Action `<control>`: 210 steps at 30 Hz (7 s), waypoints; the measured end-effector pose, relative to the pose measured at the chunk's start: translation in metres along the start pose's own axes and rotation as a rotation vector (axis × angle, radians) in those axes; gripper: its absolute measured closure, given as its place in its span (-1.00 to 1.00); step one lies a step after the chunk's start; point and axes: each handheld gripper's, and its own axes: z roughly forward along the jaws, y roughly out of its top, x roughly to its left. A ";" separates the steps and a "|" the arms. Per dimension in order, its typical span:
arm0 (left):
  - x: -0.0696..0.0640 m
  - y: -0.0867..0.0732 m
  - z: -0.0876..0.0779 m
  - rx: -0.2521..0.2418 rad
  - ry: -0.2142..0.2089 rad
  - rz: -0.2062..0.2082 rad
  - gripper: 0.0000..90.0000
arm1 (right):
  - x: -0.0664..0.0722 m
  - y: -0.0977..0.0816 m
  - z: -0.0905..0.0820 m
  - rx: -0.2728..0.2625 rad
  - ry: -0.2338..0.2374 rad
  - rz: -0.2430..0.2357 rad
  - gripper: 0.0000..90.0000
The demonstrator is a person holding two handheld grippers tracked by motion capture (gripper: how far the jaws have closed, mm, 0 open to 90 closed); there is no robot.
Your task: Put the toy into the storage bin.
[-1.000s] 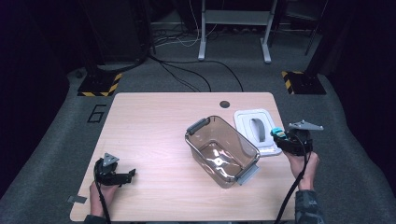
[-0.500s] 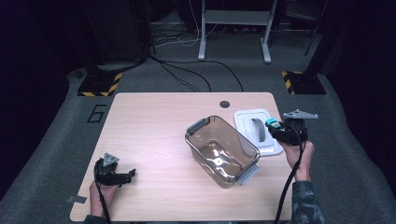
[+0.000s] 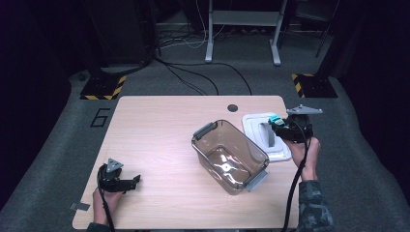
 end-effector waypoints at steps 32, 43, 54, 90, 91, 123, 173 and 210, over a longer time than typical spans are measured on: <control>0.000 0.000 0.000 -0.001 -0.001 -0.002 -0.88 | 0.033 0.053 0.005 -0.025 0.052 -0.075 0.16; 0.000 0.000 0.001 -0.007 0.002 -0.004 -0.88 | 0.047 0.069 0.010 -0.028 0.076 -0.103 0.16; 0.000 0.000 0.000 0.000 -0.001 -0.002 -0.88 | 0.061 0.078 0.015 -0.015 0.096 -0.134 0.16; 0.000 0.000 0.000 -0.003 0.000 0.000 -0.88 | 0.104 0.093 0.041 0.077 0.176 -0.225 0.16; 0.000 0.000 0.000 -0.003 0.000 0.000 -0.88 | 0.106 0.093 0.042 0.083 0.179 -0.223 0.16; 0.000 0.000 0.000 0.000 -0.001 0.001 -0.87 | 0.129 0.076 0.074 0.234 0.240 -0.268 0.16; 0.000 0.000 0.000 -0.001 0.001 0.004 -0.87 | 0.153 0.059 0.099 0.377 0.292 -0.262 0.16; 0.000 0.000 0.000 -0.001 0.000 0.005 -0.87 | 0.164 0.049 0.118 0.491 0.295 -0.278 0.16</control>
